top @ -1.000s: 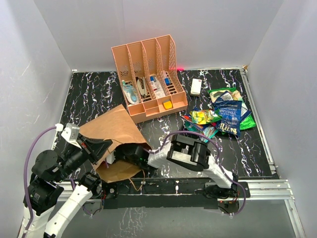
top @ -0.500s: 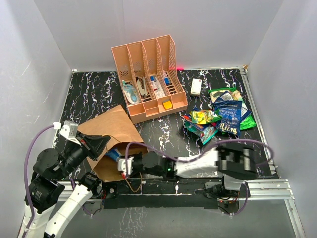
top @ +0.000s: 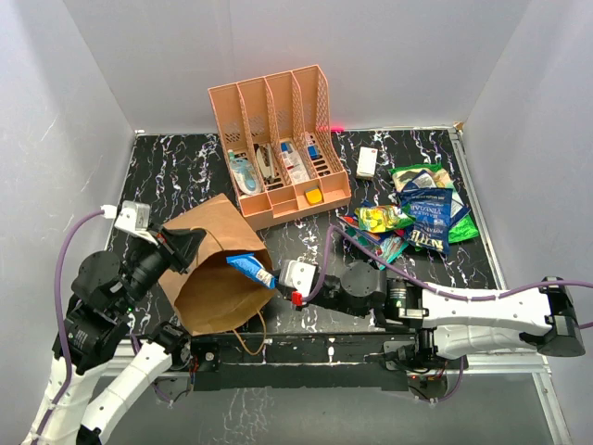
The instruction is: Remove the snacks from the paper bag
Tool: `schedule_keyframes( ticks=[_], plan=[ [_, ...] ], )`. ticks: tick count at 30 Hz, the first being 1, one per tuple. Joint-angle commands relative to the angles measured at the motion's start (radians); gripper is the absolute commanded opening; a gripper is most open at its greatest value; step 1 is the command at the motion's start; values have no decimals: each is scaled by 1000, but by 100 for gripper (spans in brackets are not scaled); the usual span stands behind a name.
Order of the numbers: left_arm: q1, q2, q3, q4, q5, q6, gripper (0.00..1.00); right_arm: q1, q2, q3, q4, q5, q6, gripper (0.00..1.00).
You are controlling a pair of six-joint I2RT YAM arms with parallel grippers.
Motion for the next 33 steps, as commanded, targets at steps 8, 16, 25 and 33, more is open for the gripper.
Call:
schedule_keyframes(
  ticks=[8,16,25,33],
  plan=[
    [-22,296,254,217,-122,60,0,2,-124,132,-72,380,81,8],
    [-34,400,354,219,-321,-12,0,-8,-88,175,128,739,19,8],
    [-34,205,188,-23,-692,-180,0,-279,17,150,10,792,235,8],
    [-33,42,84,-88,-629,-259,5,-467,37,31,-149,442,599,8]
  ],
)
